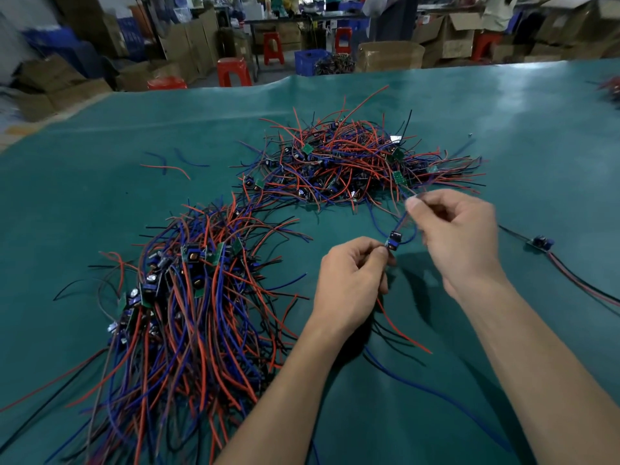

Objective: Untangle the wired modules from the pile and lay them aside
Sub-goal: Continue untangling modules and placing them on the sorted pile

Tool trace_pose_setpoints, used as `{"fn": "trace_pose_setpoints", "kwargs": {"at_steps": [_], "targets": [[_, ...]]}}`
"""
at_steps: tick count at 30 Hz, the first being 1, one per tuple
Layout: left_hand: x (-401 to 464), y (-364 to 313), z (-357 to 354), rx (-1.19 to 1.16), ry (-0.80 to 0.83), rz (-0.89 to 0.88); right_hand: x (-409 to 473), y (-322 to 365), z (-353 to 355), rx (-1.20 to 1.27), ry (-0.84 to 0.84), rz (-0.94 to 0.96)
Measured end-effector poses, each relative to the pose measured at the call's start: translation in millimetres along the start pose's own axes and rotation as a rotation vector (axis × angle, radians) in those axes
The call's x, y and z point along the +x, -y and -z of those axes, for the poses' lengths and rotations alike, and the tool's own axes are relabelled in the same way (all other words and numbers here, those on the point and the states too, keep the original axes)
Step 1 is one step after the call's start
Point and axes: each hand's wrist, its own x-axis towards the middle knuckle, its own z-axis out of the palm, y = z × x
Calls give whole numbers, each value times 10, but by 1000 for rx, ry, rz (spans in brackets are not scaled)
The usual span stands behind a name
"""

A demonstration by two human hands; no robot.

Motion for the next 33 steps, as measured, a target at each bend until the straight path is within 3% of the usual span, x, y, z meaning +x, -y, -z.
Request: {"fn": "trace_pose_setpoints", "kwargs": {"at_steps": [6, 11, 13, 16, 18, 20, 25, 33], "targets": [[-12, 16, -12, 65, 25, -18, 192, -42, 262, 95, -312, -36], [-13, 26, -5, 67, -92, -3, 220, -68, 344, 70, -623, -55], [3, 26, 12, 45, -171, 13, 207, -43, 332, 110, -547, -121], [9, 22, 7, 59, -230, -5, 34, 19, 130, 35, -47, -263], [12, 25, 11, 71, -249, -33, -146, 56, -53, -36, 295, -251], [14, 25, 16, 92, -230, -57, -246, 73, -161, -21, 425, -177], [9, 27, -11, 141, -139, -54, -185, 90, -96, 31, 324, -36], [-16, -7, -34, 172, -16, -29, -2, 461, 235, 240, -176, 81]]}}
